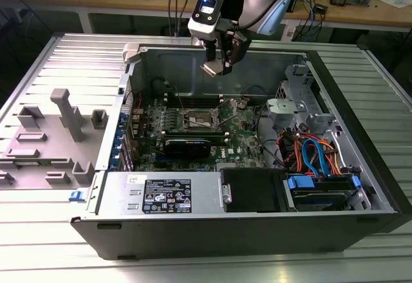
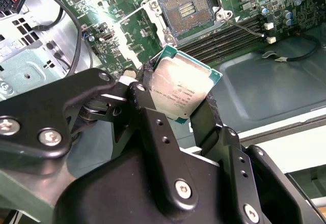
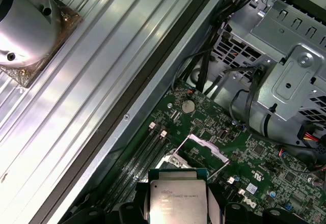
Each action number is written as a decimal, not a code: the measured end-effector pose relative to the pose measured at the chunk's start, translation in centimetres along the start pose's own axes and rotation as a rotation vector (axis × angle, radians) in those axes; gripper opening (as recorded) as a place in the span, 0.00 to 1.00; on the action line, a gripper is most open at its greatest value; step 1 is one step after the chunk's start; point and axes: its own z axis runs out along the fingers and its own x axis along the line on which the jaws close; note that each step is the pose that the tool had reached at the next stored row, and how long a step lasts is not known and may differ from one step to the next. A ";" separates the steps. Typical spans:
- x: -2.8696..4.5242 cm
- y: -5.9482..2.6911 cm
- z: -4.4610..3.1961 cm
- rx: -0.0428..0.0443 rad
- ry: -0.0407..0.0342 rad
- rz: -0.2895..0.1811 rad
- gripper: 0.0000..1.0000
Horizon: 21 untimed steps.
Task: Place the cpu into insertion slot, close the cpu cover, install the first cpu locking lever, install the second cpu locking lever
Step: 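Place the cpu into insertion slot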
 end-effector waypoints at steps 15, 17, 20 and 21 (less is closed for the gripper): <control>0.00 -0.01 0.13 -0.0017 -0.0071 0.084 0.54; 0.01 -0.01 0.16 -0.0022 -0.0091 0.107 0.54; 0.00 -0.01 0.18 -0.0024 -0.0110 0.129 0.54; 0.00 -0.01 0.18 -0.0025 -0.0110 0.129 0.54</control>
